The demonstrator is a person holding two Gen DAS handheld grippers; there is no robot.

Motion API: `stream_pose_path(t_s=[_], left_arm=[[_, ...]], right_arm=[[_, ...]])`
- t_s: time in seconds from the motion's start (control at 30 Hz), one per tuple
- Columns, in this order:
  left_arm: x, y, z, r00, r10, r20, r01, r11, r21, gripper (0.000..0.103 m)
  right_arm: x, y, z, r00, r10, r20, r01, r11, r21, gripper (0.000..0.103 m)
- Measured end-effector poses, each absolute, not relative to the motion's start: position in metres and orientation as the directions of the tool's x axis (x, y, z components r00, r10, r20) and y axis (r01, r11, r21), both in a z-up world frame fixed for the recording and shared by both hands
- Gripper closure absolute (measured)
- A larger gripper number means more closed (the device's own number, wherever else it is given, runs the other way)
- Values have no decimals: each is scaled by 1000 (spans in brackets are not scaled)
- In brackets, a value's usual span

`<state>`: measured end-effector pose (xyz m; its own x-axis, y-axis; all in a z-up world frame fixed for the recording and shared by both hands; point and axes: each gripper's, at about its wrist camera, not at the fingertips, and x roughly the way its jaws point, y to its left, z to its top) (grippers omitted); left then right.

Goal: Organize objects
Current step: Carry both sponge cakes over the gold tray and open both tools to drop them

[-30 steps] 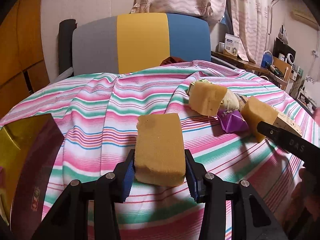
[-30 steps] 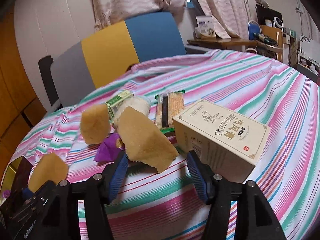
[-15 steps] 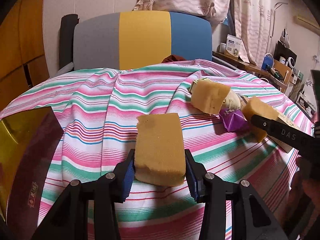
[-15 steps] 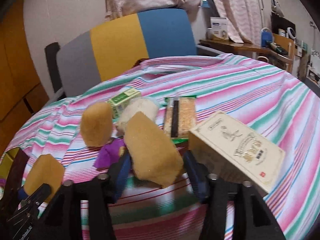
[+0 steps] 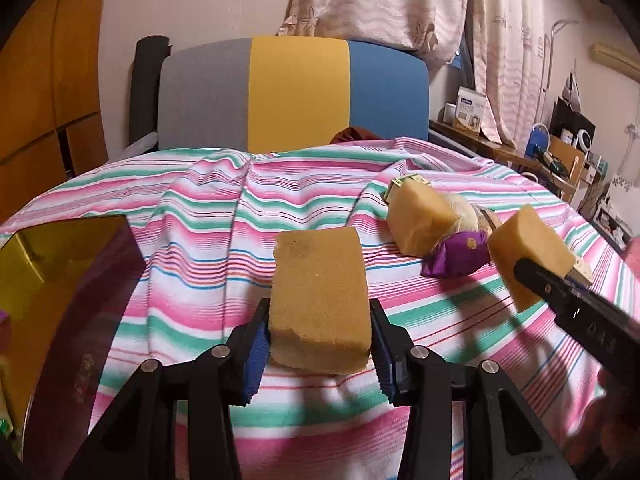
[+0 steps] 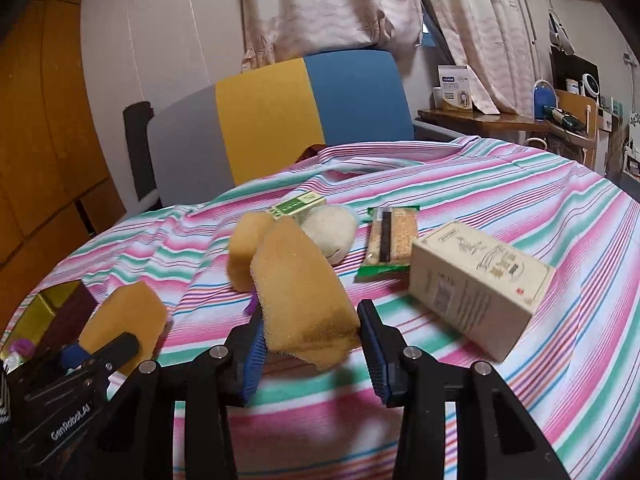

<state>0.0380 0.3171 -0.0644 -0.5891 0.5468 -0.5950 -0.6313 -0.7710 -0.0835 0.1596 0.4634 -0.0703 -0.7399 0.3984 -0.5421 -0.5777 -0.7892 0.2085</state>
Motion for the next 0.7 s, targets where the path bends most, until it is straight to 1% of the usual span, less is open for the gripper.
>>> stream_pose_path(t_s=[0.17,0.23,0.37,0.53,0.7], left_arm=[[43,292,-56,-571,554,-605,-613,-778,-134,57],[45,279,-52,-566,557,-608,-607,-780,-151,57],[46,249,-36,-580,560,-591,-580,-794,-183,57],[39,211,-17,-625,536,-568,-531,-825,-195,57],[21,174,-7,-668,484,-565,-461,-866,-196,57]], right_arm=[[151,444,-75,-751,321,-578,-526,-819,230,60],[147,434,-77,-751,298,-589,-511,-827,233,61],[139,409,-80,-753,269,-601,-484,-844,229,61],[125,375,-73,-752,241,-613,-436,-880,188,62],[121,353,-63,-763,207,-612,-396,-899,189,62]])
